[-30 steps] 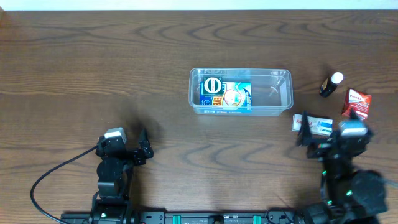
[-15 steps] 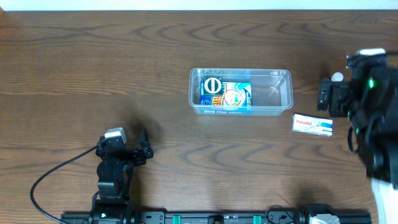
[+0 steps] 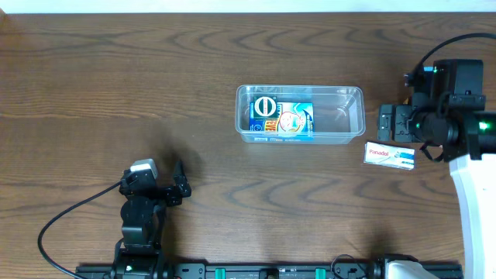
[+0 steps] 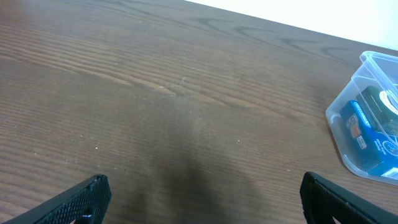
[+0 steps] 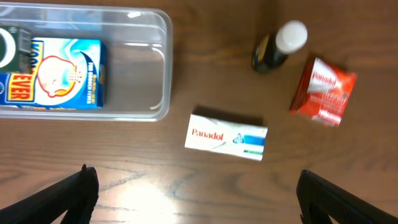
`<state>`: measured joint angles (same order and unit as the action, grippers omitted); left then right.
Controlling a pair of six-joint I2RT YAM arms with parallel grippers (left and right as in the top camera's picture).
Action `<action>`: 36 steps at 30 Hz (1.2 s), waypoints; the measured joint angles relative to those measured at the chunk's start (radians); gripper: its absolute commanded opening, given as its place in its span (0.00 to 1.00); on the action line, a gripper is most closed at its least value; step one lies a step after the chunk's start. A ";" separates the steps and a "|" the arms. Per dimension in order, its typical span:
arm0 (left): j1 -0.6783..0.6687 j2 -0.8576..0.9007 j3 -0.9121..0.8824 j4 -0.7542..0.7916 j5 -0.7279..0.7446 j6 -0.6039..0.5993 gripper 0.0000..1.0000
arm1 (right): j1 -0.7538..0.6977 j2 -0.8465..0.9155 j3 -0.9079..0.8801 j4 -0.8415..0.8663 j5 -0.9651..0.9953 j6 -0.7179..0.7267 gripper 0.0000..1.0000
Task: Pack container
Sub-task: 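Raise the right gripper and move it toward the dark bottle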
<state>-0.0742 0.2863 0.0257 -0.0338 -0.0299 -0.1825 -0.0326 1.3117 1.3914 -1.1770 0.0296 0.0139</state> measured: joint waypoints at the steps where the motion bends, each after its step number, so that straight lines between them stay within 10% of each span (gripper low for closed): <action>1: 0.000 0.000 0.000 0.000 0.000 0.000 0.98 | -0.009 0.009 0.000 -0.004 0.006 0.023 0.99; 19: 0.000 0.000 0.000 0.000 0.000 0.000 0.98 | -0.224 0.078 -0.224 0.153 0.078 0.701 0.99; 36: 0.000 0.000 0.000 0.000 0.000 0.000 0.98 | -0.224 0.083 -0.583 0.555 0.049 1.034 0.90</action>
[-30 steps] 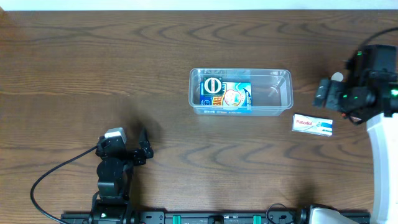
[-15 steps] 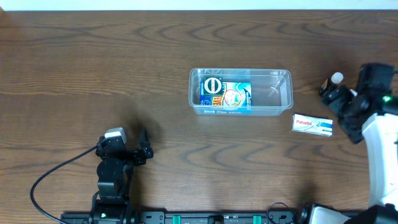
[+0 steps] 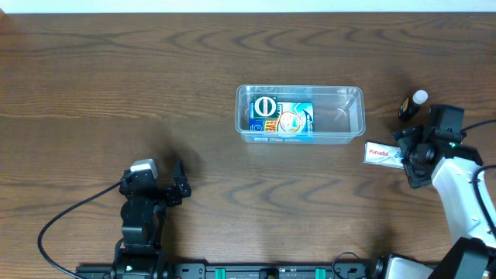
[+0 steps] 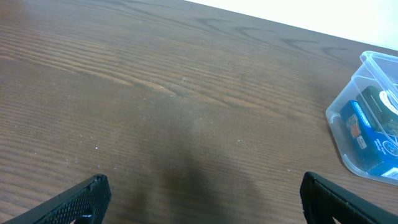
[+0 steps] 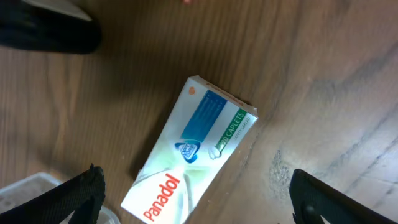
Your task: Pack container
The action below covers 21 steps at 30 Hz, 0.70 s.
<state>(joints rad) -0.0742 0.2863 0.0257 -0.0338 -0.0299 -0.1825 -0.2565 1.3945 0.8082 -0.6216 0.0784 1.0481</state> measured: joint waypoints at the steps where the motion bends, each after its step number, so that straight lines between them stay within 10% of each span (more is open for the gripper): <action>1: 0.000 0.000 0.000 0.000 0.000 0.000 0.98 | 0.000 0.000 -0.010 0.014 0.000 0.018 0.89; 21: 0.000 0.000 0.000 0.000 0.000 0.000 0.98 | 0.000 0.148 -0.069 0.190 0.005 0.154 0.92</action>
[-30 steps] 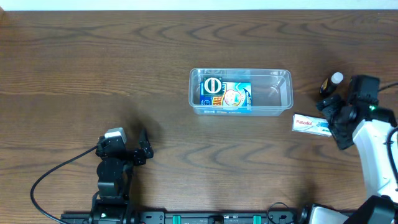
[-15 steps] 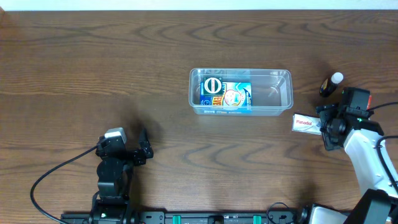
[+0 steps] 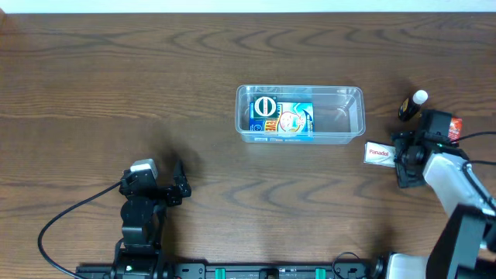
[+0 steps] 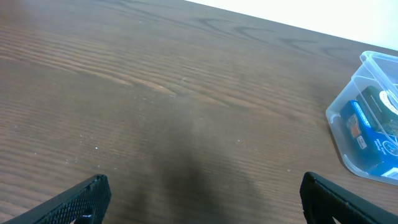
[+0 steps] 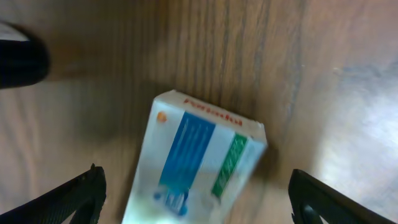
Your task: Pack container
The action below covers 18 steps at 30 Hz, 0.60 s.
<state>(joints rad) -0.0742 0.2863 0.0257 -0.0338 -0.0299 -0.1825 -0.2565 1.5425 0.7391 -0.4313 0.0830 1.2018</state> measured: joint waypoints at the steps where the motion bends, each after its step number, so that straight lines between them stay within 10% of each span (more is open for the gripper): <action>1: 0.000 0.000 0.000 0.000 0.000 0.000 0.98 | 0.000 0.018 0.000 0.017 0.000 -0.001 0.92; 18: 0.000 0.000 0.000 0.000 0.000 0.000 0.98 | 0.000 0.085 0.003 0.278 0.038 -0.261 0.93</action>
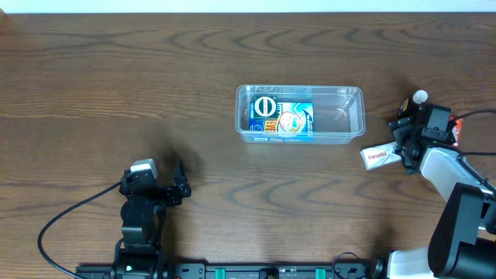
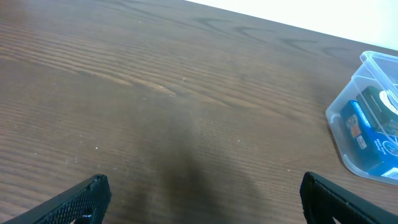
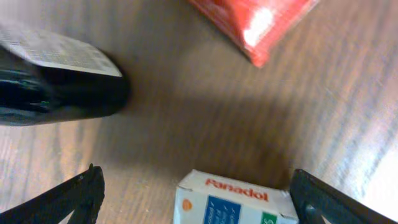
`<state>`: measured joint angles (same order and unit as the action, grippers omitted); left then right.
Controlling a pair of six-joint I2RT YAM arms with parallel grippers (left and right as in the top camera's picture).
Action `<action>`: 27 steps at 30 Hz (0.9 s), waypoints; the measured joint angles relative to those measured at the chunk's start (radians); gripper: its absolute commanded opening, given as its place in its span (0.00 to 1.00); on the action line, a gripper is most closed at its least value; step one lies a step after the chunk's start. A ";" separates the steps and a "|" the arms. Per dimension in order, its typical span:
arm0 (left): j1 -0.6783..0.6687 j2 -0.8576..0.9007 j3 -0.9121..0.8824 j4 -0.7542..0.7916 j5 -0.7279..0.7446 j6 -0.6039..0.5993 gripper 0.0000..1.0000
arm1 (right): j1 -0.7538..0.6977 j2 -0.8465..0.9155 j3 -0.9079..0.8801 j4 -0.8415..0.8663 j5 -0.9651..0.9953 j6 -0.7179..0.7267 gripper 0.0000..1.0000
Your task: Pack container
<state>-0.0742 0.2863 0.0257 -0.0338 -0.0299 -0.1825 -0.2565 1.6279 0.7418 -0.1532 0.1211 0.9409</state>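
Observation:
The clear plastic container (image 1: pixel 299 114) stands mid-table with a blue box (image 1: pixel 293 118) and a round-lidded item (image 1: pixel 265 106) in its left half. A white Panadol box (image 1: pixel 378 157) lies tilted on the table right of it. My right gripper (image 1: pixel 402 144) sits low over that box, open. In the right wrist view the Panadol box (image 3: pixel 239 200) lies between the spread fingers (image 3: pixel 87 194), close to the right one. Near the front edge my left gripper (image 1: pixel 175 189) rests open and empty (image 2: pixel 205 190).
A dark bottle with a white cap (image 1: pixel 413 101) stands just behind the right gripper and lies close ahead in the wrist view (image 3: pixel 56 81). A red packet (image 3: pixel 255 15) lies beyond it. The container's right half (image 1: pixel 337 115) holds nothing.
The Panadol box has shifted a little left and turned askew. My right gripper's view now takes in the bottle and red packet, with the box at the bottom edge. The left arm is unchanged.
My right gripper first hung high over the Panadol box, bottle and red packet right of the container. Then it was low beside the box, then closer with the box between its open fingers. Now the box is nudged askew. The left arm stayed parked throughout.

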 measured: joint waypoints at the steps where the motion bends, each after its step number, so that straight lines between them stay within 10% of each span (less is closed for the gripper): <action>1: 0.000 0.000 0.000 0.000 0.000 0.000 0.98 | 0.000 0.000 0.000 0.009 -0.002 -0.016 0.93; 27: 0.000 0.000 0.000 0.000 0.000 0.000 0.98 | 0.000 -0.074 0.090 -0.119 -0.074 -0.455 0.96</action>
<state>-0.0742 0.2863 0.0257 -0.0338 -0.0299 -0.1825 -0.2565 1.5539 0.8314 -0.2718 0.0471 0.4862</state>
